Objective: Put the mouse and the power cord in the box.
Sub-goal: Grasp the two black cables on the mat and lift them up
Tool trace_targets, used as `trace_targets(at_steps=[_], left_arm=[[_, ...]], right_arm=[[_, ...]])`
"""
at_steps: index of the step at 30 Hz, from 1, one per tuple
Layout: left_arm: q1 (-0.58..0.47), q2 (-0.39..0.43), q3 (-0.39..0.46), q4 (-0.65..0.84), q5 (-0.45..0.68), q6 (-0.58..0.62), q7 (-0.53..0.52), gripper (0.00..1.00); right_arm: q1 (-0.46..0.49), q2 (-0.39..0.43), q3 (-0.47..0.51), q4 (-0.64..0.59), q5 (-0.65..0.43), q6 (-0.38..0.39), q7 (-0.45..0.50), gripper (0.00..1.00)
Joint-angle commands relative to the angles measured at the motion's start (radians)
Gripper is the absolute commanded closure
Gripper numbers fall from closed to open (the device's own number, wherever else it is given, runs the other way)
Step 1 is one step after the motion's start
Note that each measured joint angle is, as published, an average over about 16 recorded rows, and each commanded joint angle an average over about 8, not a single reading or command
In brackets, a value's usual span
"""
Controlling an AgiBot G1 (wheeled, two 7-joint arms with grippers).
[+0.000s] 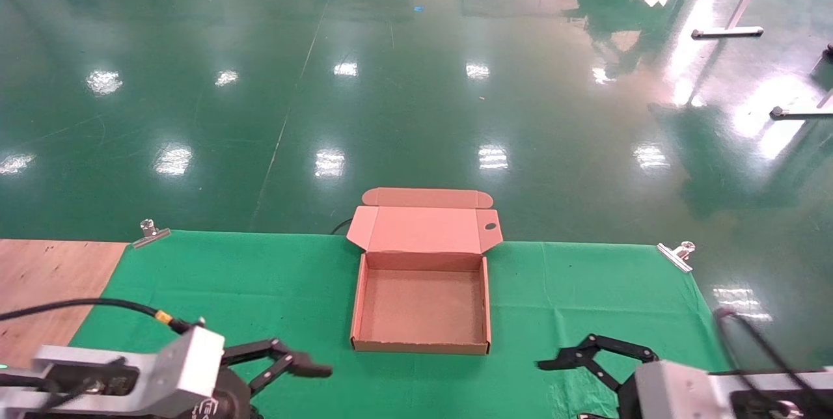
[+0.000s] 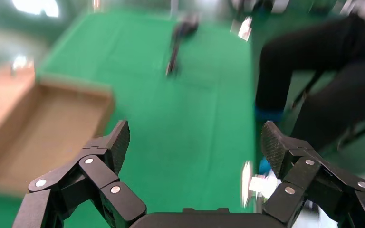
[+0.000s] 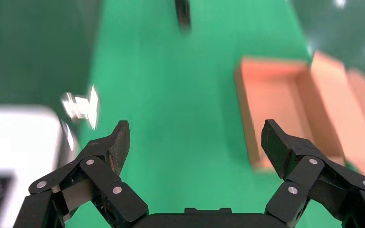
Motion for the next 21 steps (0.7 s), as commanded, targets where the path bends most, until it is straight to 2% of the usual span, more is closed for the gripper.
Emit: trace_targets(at_steps=[1, 6, 12, 16, 21], left_arm=[[-0.025, 0.009, 0.033, 0.046, 0.079, 0.006, 0.025, 0.0], [-0.128, 0.057, 0.117, 0.204, 0.299, -0.027, 0.109, 0.0], [-0.245, 0.145, 0.205, 0.415, 0.511, -0.097, 0.223, 0.0], [-0.296, 0.206, 0.252, 0.551, 0.609, -0.151, 0.289, 0.0], [-0.32, 0.271, 0.282, 0.708, 0.665, -0.218, 0.365, 0.0]], right_arm=[[0.024, -0.007, -0.026, -0.012, -0.091, 0.01, -0.043, 0.0], [0.072, -0.056, -0.096, -0.037, -0.329, 0.082, -0.151, 0.0], [0.12, -0.149, -0.19, -0.137, -0.568, 0.149, -0.214, 0.0], [0.146, -0.222, -0.239, -0.235, -0.677, 0.19, -0.241, 0.0], [0.178, -0.312, -0.273, -0.388, -0.746, 0.246, -0.284, 0.0]])
